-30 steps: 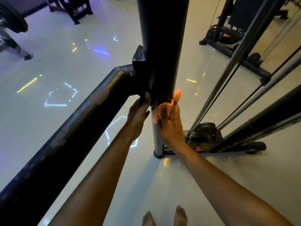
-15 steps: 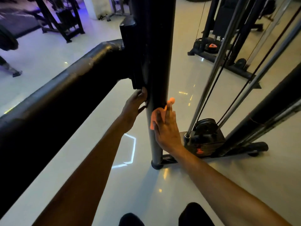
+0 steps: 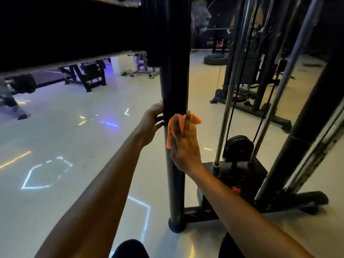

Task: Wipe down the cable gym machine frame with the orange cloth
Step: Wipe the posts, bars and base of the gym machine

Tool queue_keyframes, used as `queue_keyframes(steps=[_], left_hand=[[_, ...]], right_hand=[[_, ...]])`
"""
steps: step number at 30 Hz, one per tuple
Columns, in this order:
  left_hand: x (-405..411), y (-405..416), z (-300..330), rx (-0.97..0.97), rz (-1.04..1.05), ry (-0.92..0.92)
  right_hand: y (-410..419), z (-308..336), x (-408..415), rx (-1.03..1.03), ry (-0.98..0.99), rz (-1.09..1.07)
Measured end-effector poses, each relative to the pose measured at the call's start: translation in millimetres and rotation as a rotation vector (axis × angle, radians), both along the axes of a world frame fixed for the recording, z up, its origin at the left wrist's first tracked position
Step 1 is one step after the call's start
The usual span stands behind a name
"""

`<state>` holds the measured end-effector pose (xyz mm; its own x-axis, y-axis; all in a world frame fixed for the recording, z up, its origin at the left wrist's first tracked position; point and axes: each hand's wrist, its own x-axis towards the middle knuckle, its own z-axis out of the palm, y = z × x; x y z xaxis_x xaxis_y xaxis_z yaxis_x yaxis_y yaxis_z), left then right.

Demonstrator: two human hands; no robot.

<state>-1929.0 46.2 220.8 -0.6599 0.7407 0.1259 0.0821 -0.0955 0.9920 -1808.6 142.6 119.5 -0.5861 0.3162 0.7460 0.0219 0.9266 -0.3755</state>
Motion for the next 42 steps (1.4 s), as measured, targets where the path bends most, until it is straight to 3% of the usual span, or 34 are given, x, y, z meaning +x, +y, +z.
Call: queue_keyframes(steps=[5,12,20,28,36,42], left_hand=[[-2,-1,-11,0.050,-0.052,0.110],[-9,0,-28,0.082,-0.094,0.221],[-16,-3,-26,0.117,-0.150,0.114],[-10,2,-39,0.117,-0.086,0.160],[-6,-2,-51,0.182,-0.095,0.091],[-10,-5,-88,0.120,-0.071,0.105]], right_hand=[[11,30,-23,0.004,0.138,-0.044],[13,-71,-6,0.125,0.035,-0.037],[22,2,-35,0.124,0.148,-0.135],[11,-106,-8,0.051,0.048,-0.023],[6,-32,-31,0.025,0.161,-0.101],[10,-156,-10,0.070,0.005,-0.040]])
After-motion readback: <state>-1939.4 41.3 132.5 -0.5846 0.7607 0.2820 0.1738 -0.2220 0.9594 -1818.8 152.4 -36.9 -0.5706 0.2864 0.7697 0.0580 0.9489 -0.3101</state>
